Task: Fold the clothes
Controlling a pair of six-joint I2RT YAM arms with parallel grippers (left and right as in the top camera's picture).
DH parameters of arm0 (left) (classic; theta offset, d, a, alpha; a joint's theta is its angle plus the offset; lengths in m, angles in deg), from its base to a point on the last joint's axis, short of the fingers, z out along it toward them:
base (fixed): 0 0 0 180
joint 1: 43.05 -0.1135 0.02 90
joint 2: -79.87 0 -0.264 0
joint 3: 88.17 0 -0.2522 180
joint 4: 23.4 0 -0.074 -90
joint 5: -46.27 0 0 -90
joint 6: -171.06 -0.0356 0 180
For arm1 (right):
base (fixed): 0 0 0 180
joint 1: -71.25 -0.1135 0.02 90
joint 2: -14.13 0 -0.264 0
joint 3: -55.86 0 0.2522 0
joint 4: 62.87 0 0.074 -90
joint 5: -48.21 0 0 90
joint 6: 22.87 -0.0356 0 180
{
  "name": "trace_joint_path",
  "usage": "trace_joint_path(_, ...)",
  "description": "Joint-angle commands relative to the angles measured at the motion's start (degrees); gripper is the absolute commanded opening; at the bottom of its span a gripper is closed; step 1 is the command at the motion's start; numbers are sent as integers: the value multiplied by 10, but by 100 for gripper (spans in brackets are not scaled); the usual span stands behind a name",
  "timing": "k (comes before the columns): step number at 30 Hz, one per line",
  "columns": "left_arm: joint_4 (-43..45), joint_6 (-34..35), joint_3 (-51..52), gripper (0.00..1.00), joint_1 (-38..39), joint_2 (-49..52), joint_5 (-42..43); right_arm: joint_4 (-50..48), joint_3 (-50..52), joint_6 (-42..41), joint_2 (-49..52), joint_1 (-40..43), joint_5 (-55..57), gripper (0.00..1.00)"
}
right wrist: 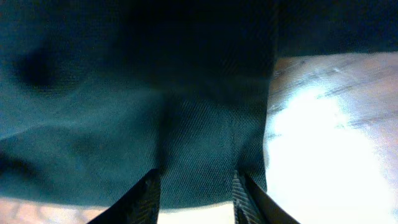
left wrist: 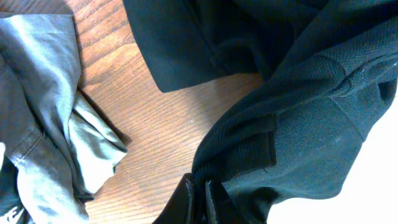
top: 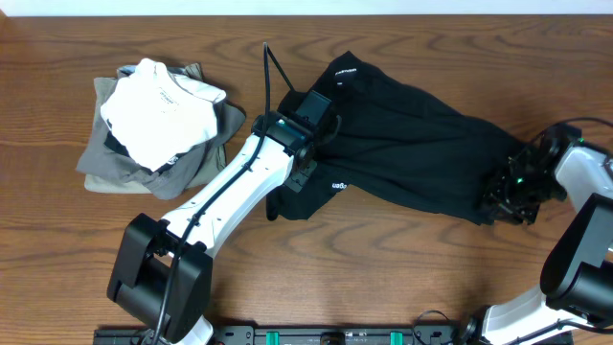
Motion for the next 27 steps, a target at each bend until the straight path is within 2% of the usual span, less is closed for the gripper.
trace_joint_path(1, -4, 7, -9, 6, -3, -12, -11, -31, 31, -23, -1, -3, -7, 38)
trace_joint_path(5, -4, 7, -9, 6, -3, -12, -11, -56, 39, -25, -1, -3, 2, 34)
trace_joint_path(8, -4, 7, -9, 6, -3, -12, -11, -73, 38, -38, -1, -2, 2, 17)
trace_joint_path(10, -4, 7, -9, 6, -3, -12, -11, -67, 38, -39, -1, -2, -4, 15)
trace_joint_path(12, -4, 7, -9, 6, -3, -12, -10, -63, 38, -32, -1, -2, 3, 3)
trace_joint_path(13, -4, 7, -9, 6, -3, -12, -10, -66, 38, -32, -1, -2, 6, 1)
trace_joint_path(20, -4, 7, -9, 6, -3, -12, -11, -84, 4, 6, -39, 1, -97, 1)
trace_joint_path(27, -1, 7, -9, 6, -3, -12, -11, -104, -49, -35, -103, 8, -104, 2)
